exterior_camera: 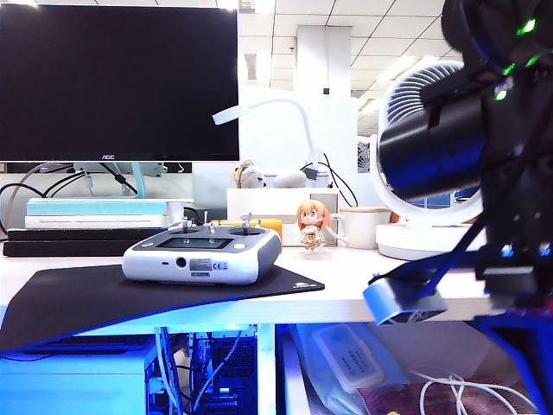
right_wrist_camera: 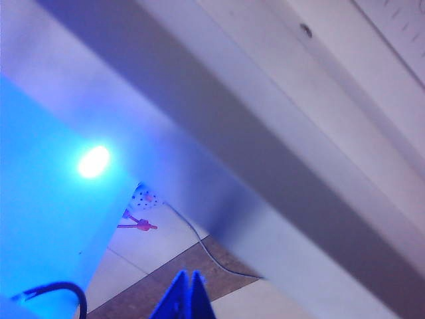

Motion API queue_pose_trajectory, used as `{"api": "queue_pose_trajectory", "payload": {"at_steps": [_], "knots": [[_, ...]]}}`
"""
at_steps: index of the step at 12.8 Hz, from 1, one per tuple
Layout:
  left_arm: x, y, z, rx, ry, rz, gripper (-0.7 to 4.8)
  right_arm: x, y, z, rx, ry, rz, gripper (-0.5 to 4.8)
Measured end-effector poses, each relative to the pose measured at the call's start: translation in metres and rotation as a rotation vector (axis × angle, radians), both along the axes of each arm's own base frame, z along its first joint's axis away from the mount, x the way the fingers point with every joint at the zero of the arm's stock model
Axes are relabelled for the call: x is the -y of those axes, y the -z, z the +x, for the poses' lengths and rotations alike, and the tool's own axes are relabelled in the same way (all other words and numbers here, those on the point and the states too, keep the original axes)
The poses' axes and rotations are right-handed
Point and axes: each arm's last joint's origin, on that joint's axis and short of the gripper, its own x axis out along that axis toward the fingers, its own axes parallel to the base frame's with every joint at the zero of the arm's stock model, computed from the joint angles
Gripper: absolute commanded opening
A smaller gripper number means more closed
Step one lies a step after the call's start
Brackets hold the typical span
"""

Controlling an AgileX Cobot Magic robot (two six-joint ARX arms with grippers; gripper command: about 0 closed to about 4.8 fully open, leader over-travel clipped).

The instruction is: Open the drawer, place the cleaning sponge inside, then close the drawer.

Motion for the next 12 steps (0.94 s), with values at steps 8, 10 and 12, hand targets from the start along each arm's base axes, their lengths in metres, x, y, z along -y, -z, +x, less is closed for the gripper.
{"api": "queue_pose_trajectory", "payload": {"at_steps": [8, 10, 12], "knots": [[0.000, 0.000, 0.000, 0.000, 0.000, 0.000, -0.06, -0.006, 0.006, 0.014, 0.162, -0.030, 0.009, -0.08], [0.000, 0.000, 0.000, 0.001, 0.000, 0.001, -0.06, -0.008, 0.006, 0.019, 0.231, -0.039, 0.005, -0.07], [0.000, 0.000, 0.000, 0.012, 0.005, 0.006, -0.06, -0.012, 0.005, 0.028, 0.326, -0.033, 0.018, -0.07]]}}
